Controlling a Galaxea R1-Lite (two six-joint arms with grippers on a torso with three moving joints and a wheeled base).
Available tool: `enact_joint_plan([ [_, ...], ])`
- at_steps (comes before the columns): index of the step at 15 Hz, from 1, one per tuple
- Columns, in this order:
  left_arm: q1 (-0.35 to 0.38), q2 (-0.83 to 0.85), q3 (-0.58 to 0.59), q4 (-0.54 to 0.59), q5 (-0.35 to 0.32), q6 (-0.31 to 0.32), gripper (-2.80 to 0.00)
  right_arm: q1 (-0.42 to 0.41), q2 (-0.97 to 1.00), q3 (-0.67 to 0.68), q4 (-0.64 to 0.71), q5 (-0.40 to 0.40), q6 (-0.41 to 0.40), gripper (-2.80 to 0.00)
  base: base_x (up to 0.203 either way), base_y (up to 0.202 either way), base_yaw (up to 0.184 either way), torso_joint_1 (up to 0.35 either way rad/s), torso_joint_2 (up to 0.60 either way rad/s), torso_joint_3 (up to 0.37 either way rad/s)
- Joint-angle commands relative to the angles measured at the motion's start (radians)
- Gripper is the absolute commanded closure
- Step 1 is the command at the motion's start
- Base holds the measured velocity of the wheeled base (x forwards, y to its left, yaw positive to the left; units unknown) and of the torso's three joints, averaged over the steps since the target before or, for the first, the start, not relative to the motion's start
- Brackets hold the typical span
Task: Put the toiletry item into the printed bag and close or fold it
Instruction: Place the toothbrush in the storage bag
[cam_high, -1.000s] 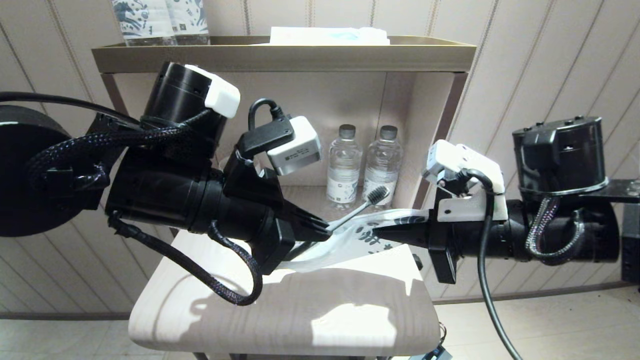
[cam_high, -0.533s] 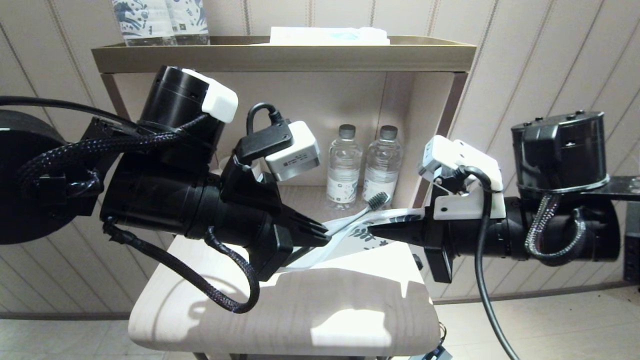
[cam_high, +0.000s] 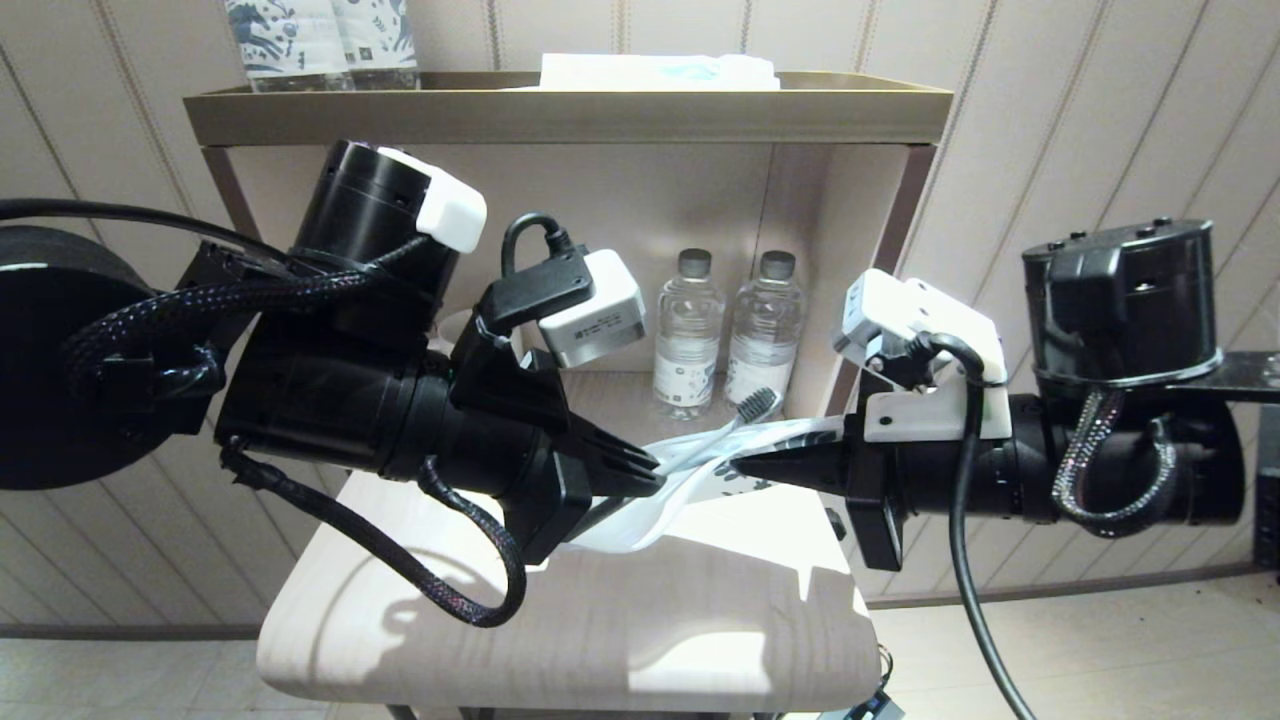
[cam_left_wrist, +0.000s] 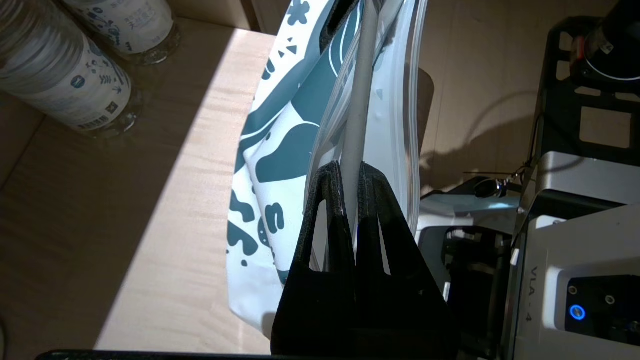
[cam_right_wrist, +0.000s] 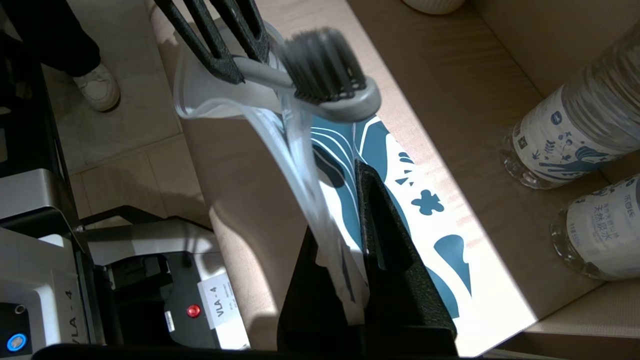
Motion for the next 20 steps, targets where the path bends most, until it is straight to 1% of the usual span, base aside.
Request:
enact_joint_plan([
  [1,0.0,0.002,0.008,0.002,-0.003,0.004,0.0,0.0,-0.001,-0.007,0.0,0.004,-0.002,0.0,0.0,0.0,0.0,0.0,0.0,0.0],
  [3,-0.002,0.001,0.025,0.0,-0.001,0.007,0.0,-0.001,0.0,-0.008,0.0,0.003,-0.002,0.0,0.0,0.0,0.0,0.0,0.0,0.0],
  [7,0.0,-0.002,0.023,0.0,-0.001,0.006,0.0,-0.004,0.007,-0.007,-0.002,0.003,-0.003,0.0,0.0,0.0,0.0,0.0,0.0,0.0],
  [11,0.0,0.006,-0.014,0.002,0.0,-0.001,0.0,-0.001,0.007,-0.006,0.001,0.004,-0.003,0.0,0.0,0.0,0.0,0.0,0.0,0.0],
  [13,0.0,0.015,-0.049,0.008,0.011,-0.004,0.0,0.0,0.005,-0.008,0.0,0.004,-0.001,0.0,0.0,0.0,0.0,0.0,0.0,0.0],
  [20,0.001,0.038,-0.084,0.005,0.011,-0.016,0.0,0.0,-0.001,-0.021,0.002,0.009,0.0,0.0,0.0,0.0,0.0,0.0,0.0,0.0],
])
